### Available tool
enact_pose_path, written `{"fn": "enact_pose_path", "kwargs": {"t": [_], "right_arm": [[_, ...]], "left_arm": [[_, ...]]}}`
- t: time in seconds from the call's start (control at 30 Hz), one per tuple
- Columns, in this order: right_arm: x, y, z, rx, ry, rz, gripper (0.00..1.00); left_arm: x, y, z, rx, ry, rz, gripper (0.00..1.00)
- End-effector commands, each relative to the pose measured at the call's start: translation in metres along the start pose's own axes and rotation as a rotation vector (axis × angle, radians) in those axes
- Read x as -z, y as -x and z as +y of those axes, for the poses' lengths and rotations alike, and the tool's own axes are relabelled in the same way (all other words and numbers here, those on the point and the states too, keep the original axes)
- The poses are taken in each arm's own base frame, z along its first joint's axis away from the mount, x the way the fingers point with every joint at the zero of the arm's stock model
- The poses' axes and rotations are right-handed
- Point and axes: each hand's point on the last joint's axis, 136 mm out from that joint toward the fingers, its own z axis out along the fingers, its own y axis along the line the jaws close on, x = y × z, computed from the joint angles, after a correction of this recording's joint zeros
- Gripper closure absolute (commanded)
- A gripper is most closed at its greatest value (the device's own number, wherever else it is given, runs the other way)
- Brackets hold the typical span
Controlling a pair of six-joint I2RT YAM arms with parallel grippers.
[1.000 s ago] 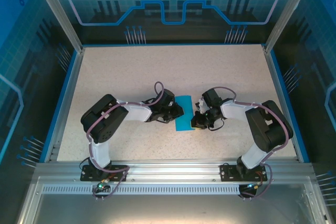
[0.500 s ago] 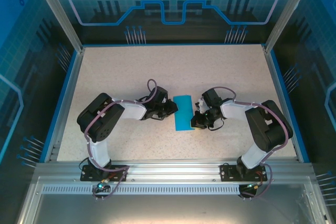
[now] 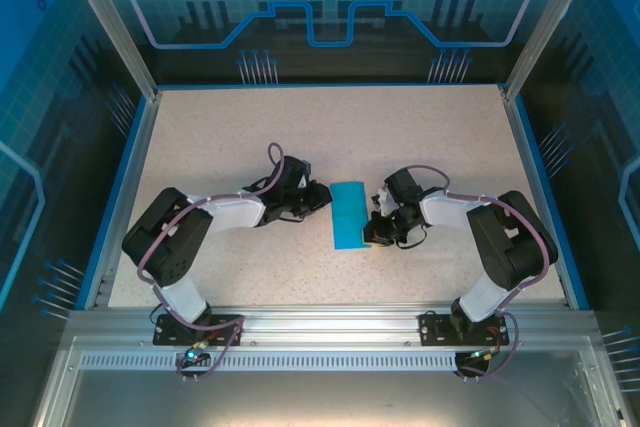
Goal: Fold a paper plane with a square sheet of paper (pick it up from the middle)
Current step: Fold the triangle a second time at the center of the table.
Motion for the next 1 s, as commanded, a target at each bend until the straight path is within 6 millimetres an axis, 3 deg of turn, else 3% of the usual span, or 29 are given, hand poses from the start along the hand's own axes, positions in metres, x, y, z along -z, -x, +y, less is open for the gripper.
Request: {"fn": "enact_pose_path", "kwargs": {"t": [0.0,0.2,0.4,0.67,0.97], "right_arm": [[-0.013,-0.024,-0.045,-0.059,-0.176,0.058,0.92],[-0.013,-0.023,-0.044,-0.052,-0.168,0.055,0.92],[-0.013,-0.024,-0.043,-0.049,-0.163,0.054,0.91],[-0.01,-0.024,-0.038,-0.04,-0.146,0.058,0.9],[0.015,-0.011,0.007,0.03,-0.007,-0.01,0.87]], "left_arm": [[-0.001,-0.027,-0.031,-0.078,-0.031,0.086,0.77],[-0.036,-0.058,-0.041,-0.081,-0.05,0.176,0.8],[-0.06,-0.067,-0.011,-0.031,0.008,0.202,0.82],[-0.061,-0.074,0.022,-0.02,0.112,0.204,0.84],[-0.062,-0.075,0.027,-0.025,0.135,0.209,0.85]]}}
